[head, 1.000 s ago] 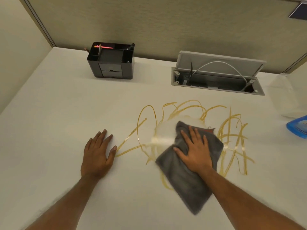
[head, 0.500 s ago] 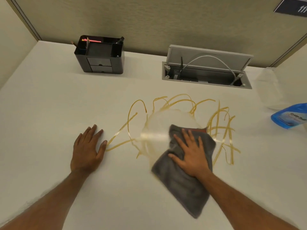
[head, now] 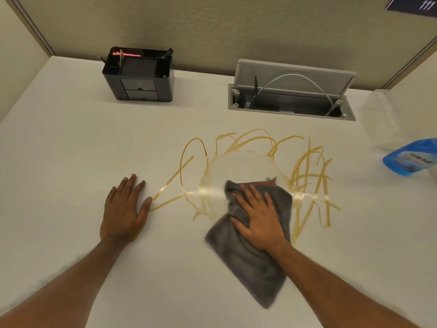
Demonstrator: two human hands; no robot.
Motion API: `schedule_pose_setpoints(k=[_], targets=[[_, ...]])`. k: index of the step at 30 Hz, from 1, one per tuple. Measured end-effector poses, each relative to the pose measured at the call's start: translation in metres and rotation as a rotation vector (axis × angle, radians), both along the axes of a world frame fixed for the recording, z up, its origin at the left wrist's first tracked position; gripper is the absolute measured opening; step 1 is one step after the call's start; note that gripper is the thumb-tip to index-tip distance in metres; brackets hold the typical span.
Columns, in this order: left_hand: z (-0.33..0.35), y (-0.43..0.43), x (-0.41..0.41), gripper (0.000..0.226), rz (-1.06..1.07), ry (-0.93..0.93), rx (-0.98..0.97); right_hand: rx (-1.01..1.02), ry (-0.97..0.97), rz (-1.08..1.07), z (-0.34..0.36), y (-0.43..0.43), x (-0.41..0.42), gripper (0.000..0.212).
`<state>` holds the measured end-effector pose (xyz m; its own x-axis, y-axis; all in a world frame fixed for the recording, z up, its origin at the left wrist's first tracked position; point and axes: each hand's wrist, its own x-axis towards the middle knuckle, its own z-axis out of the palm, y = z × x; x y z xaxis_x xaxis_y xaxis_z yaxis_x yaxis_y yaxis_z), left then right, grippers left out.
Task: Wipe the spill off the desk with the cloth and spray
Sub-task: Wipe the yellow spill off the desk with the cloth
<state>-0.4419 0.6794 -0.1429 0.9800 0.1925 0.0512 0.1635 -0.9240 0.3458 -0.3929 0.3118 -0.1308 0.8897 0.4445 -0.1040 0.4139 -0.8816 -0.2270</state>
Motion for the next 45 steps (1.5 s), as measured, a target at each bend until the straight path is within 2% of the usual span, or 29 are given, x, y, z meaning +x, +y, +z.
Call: schedule_pose_setpoints(k=[4,9,13,16,21,27,29,31,35,40,45], targets=[[-0.001,0.0,0.001,0.064,0.003,-0.008,0.008,-0.084,-0.008,-0.136,-0.001,-0.023,0.033,0.074],[-0.003,-0.001,0.002,0.062,0.012,-0.028,0.018,-0.106,-0.001,-0.312,-0.001,0.036,0.074,0.089],[-0.002,-0.001,0.001,0.062,0.009,-0.026,0.019,-0.102,0.0,-0.118,0.001,0.068,0.042,0.087],[-0.002,0.0,0.001,0.063,-0.001,-0.012,0.019,-0.056,-0.024,-0.007,0.0,0.036,0.004,0.077],[0.0,0.0,0.0,0.063,0.006,-0.01,0.015,-0.077,-0.021,-0.128,0.0,-0.014,0.004,0.08],[0.0,0.0,0.002,0.062,0.014,-0.015,0.011,-0.115,0.01,-0.336,0.0,0.041,0.068,0.096],[0.001,-0.001,0.001,0.062,0.014,-0.012,0.017,-0.122,0.025,-0.318,0.0,0.073,0.073,0.098],[0.001,0.0,0.003,0.062,0.011,-0.007,0.015,-0.126,0.012,-0.212,0.0,0.095,0.059,0.095],[0.001,0.0,0.0,0.064,0.008,-0.004,0.02,-0.036,-0.021,0.011,-0.002,0.067,0.014,0.079],[0.001,0.0,0.001,0.062,0.008,-0.016,0.004,-0.086,-0.027,-0.12,-0.002,0.005,0.017,0.082],[0.0,0.002,0.002,0.06,0.017,-0.023,0.003,-0.108,-0.013,-0.27,-0.002,0.059,0.065,0.092]])
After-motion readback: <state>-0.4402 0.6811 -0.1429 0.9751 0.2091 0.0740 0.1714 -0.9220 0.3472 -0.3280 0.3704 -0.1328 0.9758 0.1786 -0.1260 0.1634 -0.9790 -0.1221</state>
